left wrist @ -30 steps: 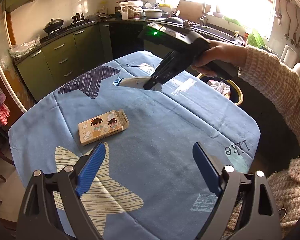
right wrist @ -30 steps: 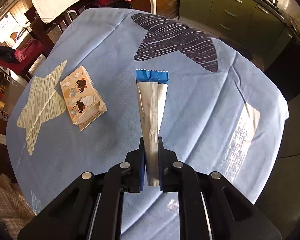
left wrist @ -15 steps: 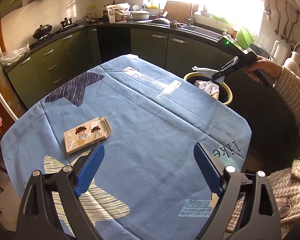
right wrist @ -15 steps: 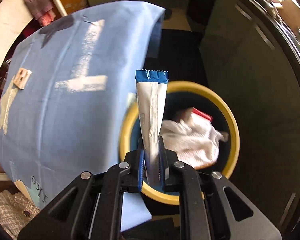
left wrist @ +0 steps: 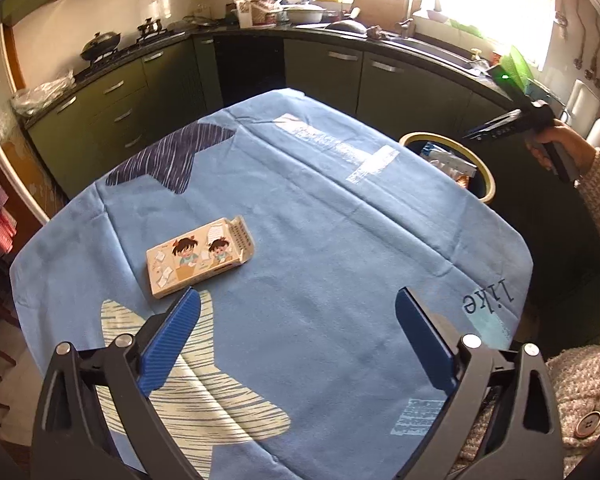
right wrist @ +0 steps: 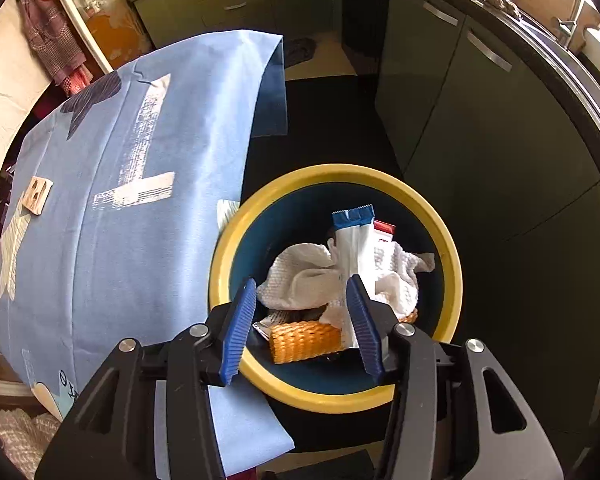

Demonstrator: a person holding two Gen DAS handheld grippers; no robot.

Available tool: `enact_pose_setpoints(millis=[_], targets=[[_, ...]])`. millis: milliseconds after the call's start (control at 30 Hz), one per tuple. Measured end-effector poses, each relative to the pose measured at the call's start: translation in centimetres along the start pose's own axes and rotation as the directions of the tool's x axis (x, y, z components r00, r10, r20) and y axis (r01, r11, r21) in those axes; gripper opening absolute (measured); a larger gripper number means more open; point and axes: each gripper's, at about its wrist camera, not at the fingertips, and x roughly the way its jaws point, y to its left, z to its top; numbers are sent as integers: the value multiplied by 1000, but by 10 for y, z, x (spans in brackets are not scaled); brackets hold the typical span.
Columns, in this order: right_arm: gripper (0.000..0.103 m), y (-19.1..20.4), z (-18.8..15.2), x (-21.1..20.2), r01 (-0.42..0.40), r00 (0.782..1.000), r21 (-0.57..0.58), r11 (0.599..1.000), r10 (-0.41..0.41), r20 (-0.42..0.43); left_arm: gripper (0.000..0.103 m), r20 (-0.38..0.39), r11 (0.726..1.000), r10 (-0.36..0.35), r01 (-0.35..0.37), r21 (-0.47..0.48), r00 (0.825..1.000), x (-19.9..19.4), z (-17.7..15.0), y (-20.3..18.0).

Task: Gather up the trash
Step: 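Open the right gripper to drop the toothpaste tube into the bin, then grasp the cartoon-printed paper box with the left gripper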

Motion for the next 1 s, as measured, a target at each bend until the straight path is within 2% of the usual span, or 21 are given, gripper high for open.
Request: enact_pose_setpoints(millis=[67,133,333,433,500,567,767,867,1000], targets=[[48,10,2,-1,-17,1000,-21,1000,17,-3,94,-33,999,31,-32,-42,999,13,0,14],[48,21,3,0,-26,1000,-44,999,25,-4,94,-51,998,51,-53,-46,997,23,2,23],[51,40,5,9,-46,999,-95,994,44,-26,94,-61,993,100,-95,74,993,43,13,34],[51,45,6,14,-53,998,-110,993,49,-42,94,-63,987,67,-57,152,996,52,25,40],[51,48,6,16,-65,997,-109,992,61,-47,94,-85,978,16,2,210,996,63,31,44],[51,50,5,17,-77,996,-108,991,71,-54,94,-119,966,-4,34,255,993,76,35,50],[52,52,1,19,-86,994,-101,991,79,-74,94,-194,935,-18,85,345,981,107,37,63],[57,51,1,20,-82,994,-86,993,75,-80,94,-220,918,-29,113,381,975,114,36,65],[57,52,3,23,-74,994,-73,995,67,-91,94,-230,905,-32,126,407,973,120,34,73]])
